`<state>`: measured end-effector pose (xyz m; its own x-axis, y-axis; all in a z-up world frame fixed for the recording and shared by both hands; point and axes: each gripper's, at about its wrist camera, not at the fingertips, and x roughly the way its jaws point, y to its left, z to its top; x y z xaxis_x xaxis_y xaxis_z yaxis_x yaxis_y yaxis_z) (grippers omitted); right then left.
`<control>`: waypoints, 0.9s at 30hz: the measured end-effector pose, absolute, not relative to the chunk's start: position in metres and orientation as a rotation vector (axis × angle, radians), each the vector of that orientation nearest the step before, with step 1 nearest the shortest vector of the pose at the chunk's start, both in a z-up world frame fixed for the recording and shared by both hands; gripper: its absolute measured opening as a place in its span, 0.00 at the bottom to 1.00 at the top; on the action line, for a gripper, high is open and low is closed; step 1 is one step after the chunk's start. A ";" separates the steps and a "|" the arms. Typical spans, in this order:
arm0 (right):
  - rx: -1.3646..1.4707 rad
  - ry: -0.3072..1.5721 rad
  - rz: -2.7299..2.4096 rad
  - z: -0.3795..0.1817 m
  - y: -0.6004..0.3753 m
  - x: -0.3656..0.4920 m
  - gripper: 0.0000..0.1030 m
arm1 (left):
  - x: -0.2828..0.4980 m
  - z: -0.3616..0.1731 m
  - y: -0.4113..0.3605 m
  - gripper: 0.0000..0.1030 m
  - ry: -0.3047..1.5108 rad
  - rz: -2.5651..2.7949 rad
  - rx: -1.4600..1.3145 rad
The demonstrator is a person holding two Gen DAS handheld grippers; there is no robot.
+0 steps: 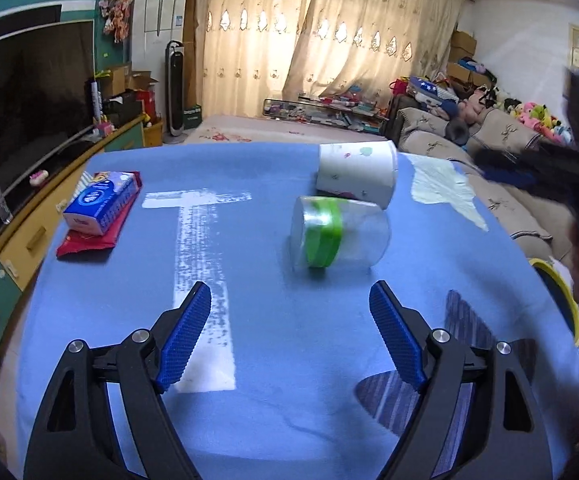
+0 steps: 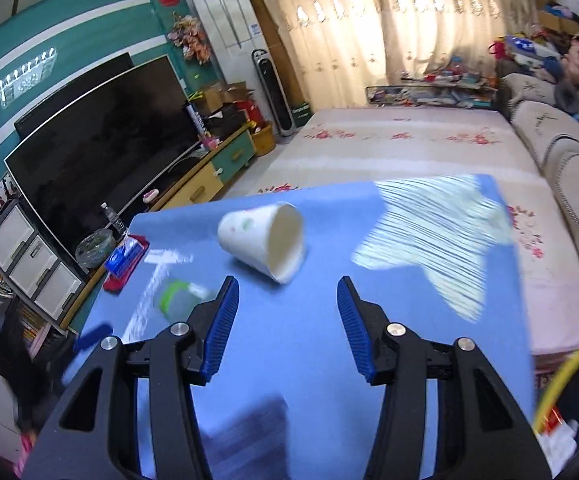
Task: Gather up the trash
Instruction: 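Grasp the white paper cup rim with the right tool, then carry the paper cup over the bin and open the right tool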
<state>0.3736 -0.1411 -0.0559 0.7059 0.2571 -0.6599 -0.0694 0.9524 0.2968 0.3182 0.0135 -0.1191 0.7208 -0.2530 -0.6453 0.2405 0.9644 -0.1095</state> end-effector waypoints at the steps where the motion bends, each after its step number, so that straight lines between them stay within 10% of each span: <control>1: 0.260 0.769 0.185 -0.059 -0.135 0.383 0.48 | 0.317 -0.119 0.015 0.79 0.715 -0.271 -0.026; 18: 0.281 0.860 0.229 -0.109 -0.100 0.455 0.47 | 0.321 -0.132 0.001 0.79 0.790 -0.324 -0.045; 20: 0.256 0.874 0.234 -0.112 -0.095 0.455 0.27 | 0.321 -0.132 0.001 0.79 0.791 -0.327 -0.044; 27: 0.178 0.820 0.236 -0.095 -0.076 0.442 0.02 | 0.321 -0.134 0.000 0.80 0.807 -0.335 -0.039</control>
<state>0.4415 -0.0761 -0.0949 0.6582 0.2757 -0.7006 -0.1384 0.9590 0.2474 0.3215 -0.0004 -0.1339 0.6418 -0.3086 -0.7021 0.2794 0.9466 -0.1607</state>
